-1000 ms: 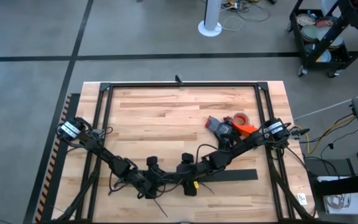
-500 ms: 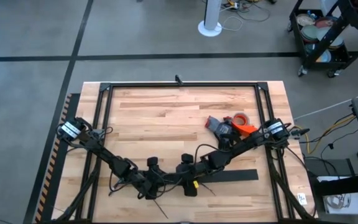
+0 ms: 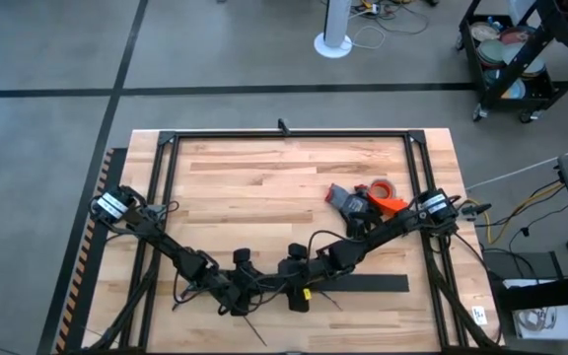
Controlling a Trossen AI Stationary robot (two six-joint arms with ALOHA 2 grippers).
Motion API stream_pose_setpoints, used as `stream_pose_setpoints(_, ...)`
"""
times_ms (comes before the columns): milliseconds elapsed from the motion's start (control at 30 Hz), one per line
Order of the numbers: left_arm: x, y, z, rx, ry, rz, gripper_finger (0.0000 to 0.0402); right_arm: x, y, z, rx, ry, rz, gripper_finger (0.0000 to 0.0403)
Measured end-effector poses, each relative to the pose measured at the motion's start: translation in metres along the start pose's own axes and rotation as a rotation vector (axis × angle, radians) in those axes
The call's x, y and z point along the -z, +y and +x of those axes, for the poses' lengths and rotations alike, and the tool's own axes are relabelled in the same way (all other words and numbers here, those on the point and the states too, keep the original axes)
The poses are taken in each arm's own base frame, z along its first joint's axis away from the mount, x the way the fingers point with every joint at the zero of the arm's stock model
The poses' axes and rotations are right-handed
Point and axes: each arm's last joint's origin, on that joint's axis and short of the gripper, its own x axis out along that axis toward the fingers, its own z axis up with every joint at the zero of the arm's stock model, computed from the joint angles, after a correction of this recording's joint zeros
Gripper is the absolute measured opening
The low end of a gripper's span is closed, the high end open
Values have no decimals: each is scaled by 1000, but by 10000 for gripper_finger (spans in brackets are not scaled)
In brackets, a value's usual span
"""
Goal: Ziptie cables
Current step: Insert the black cable duct cover into the black cable duct
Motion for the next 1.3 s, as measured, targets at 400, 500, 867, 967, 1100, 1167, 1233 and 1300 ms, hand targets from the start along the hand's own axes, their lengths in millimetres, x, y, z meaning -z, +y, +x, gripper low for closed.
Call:
stream_pose_setpoints(400, 0, 0, 0, -5, -2, 1, 221, -5, -2, 6, 13, -17, -2, 218)
stream_pose_setpoints(500, 0, 0, 0, -6, -1, 0, 221, -5, -1, 7, -13, -7, -28, 222)
stream_pose_setpoints(867, 0, 0, 0, 1, -5, -2, 221, -7, 0, 7, 6, -5, 6, 217)
stream_pose_setpoints(967, 0, 0, 0, -1, -6, -3, 218, -8, 0, 6, -2, -5, -10, 227)
stream_pose_setpoints(1100, -1, 0, 0, -3, -8, -5, 221, -9, 2, 7, 13, 3, -34, 229)
stream_pose_setpoints(1167, 0, 0, 0, -2, -9, -3, 221, -10, 0, 8, 49, 2, 33, 223)
stream_pose_setpoints(1233, -1, 0, 0, -1, -9, -4, 220, -11, -2, 10, 48, 9, 71, 218)
stream_pose_setpoints(1300, -1, 0, 0, 0, -9, -4, 218, -10, -2, 11, 47, 13, 96, 217)
